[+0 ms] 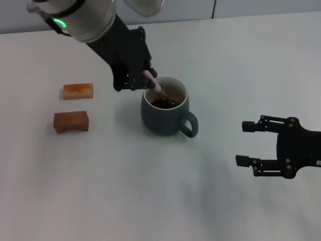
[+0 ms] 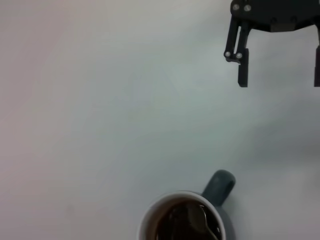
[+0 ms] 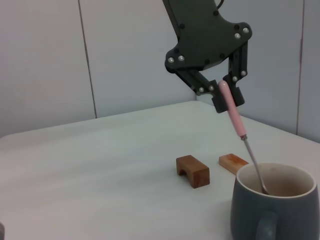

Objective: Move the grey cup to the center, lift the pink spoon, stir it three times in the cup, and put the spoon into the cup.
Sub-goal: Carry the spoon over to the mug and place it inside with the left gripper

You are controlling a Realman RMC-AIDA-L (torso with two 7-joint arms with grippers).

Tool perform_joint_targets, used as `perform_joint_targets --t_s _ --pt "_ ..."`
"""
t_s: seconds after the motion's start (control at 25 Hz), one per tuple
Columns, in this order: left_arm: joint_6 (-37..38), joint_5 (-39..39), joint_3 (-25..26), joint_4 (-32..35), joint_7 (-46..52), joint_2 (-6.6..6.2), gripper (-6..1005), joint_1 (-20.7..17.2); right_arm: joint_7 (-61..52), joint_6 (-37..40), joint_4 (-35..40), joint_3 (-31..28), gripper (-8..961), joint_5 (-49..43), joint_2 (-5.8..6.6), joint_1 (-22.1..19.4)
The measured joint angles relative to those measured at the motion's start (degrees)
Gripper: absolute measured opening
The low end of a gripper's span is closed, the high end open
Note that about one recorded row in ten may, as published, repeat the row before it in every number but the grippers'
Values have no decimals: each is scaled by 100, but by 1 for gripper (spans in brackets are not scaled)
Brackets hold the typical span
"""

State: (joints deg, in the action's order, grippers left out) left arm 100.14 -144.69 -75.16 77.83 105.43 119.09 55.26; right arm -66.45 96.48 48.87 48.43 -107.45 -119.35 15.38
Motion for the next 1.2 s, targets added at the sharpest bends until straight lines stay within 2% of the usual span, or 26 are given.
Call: perform_joint_targets --t_s 0.24,0.64,0.88,0.96,1.2 --pt "164 -71 -15 297 98 -39 230 -288 -8 2 0 2 783 -14 0 24" --pt "-57 -186 120 235 -4 -52 236 -217 -58 9 0 9 783 -22 0 54" --pt "-173 -79 48 148 -47 -5 239 -76 -77 11 6 9 783 -22 0 50" --pt "-121 138 -126 215 0 1 240 -126 -79 11 8 9 783 -22 0 39" --pt "-31 147 -125 323 36 -39 244 -316 -79 11 9 9 783 -22 0 44"
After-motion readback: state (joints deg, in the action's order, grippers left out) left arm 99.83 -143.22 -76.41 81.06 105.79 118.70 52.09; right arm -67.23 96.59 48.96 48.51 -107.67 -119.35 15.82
